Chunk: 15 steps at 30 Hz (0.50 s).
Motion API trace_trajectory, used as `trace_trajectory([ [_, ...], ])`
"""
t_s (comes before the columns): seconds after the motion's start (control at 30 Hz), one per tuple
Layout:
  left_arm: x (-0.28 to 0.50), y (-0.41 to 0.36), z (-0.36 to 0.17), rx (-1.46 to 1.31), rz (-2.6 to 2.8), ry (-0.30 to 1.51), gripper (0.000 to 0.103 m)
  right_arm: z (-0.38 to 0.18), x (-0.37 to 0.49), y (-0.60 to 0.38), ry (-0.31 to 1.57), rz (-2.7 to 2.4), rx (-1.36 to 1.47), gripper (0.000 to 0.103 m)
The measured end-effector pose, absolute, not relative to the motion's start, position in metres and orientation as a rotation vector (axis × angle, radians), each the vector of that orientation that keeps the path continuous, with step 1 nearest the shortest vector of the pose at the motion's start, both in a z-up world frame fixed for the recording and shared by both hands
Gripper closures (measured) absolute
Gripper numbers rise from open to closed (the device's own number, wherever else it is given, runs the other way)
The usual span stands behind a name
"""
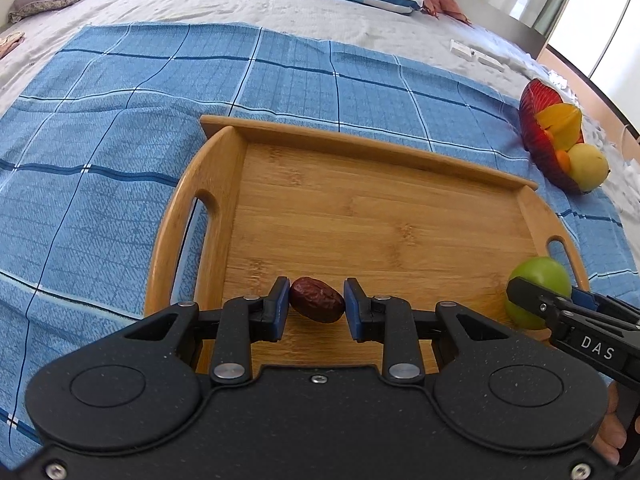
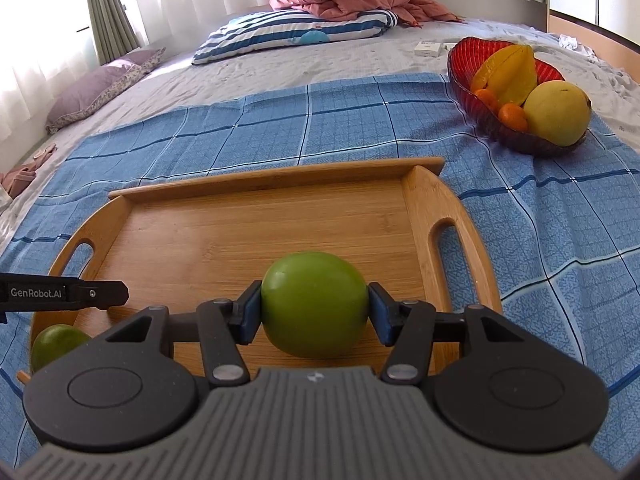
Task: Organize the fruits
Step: 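Lower the red date and green pomelo onto the tray and open both grippers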
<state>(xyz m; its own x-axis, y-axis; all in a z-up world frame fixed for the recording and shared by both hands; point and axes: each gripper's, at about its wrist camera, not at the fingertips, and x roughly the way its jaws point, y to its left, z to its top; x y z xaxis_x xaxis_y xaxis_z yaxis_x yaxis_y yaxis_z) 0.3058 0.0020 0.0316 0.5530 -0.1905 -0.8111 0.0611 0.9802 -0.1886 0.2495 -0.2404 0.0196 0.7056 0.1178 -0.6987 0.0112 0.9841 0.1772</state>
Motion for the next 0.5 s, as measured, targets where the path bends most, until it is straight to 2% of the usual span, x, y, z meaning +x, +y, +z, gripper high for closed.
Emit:
trace_trajectory([
  [0.5, 0.3061, 0.001, 0.0292, -0.123, -0.15, 0.969, 0.075, 0.0198, 0.2493, -0.2407, 0.787, 0.061, 0.173, 0.044],
])
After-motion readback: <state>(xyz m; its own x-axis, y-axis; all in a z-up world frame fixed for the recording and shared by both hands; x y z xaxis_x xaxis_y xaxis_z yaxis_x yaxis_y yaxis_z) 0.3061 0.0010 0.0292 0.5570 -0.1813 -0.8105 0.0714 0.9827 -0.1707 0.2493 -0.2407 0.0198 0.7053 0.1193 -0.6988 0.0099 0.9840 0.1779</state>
